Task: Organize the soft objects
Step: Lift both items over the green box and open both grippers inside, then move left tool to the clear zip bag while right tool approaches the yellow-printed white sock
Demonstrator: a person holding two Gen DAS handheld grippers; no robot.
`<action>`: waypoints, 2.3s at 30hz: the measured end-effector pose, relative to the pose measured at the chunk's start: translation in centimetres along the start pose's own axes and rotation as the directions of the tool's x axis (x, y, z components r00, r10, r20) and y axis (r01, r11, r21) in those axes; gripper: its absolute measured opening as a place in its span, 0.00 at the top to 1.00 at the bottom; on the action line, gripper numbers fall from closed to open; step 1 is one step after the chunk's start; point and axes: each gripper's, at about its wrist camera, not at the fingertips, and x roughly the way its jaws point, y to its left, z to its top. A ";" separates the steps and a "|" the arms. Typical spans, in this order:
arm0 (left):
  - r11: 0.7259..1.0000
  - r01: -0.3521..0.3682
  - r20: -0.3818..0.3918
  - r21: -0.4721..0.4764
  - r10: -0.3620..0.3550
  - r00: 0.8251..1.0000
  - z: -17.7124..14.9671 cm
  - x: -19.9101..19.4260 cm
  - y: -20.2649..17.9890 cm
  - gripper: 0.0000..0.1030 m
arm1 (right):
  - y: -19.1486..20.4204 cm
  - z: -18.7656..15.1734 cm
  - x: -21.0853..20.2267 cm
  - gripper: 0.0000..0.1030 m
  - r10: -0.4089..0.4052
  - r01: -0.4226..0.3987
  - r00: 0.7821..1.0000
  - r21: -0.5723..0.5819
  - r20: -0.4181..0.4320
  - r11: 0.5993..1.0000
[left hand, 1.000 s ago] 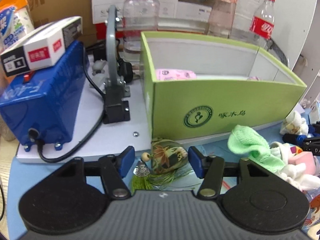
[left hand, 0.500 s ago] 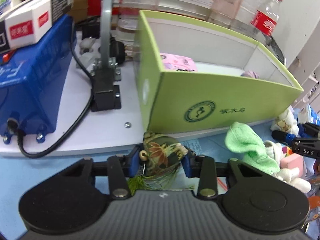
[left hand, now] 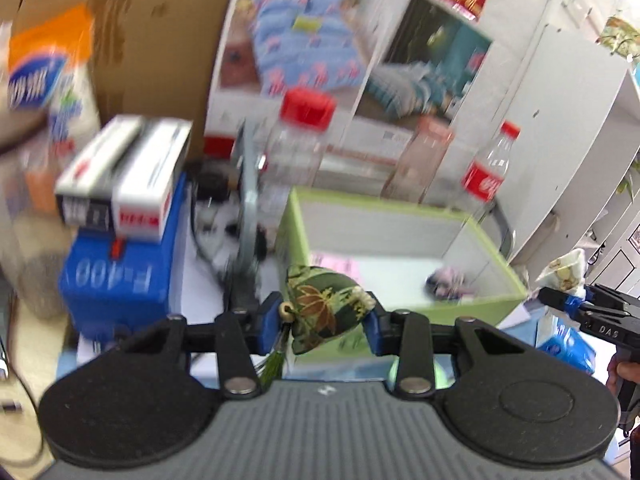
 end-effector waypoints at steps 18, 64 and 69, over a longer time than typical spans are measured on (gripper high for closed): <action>0.995 -0.023 -0.067 0.095 0.029 0.997 4.1 12.9 -6.0 0.38 | 1.5 5.3 14.4 0.57 0.010 -0.036 0.965 -0.093 -0.264 0.995; 0.975 -0.077 -0.422 0.209 0.161 0.892 -7.6 12.1 -3.3 0.33 | 0.2 -10.4 -6.1 0.43 -0.304 0.297 0.953 0.254 -0.012 0.920; 0.958 -0.096 -0.401 0.272 0.204 0.893 -8.8 11.4 -3.1 0.27 | -0.3 -10.6 -5.7 0.42 -0.287 0.281 0.958 0.283 -0.022 0.917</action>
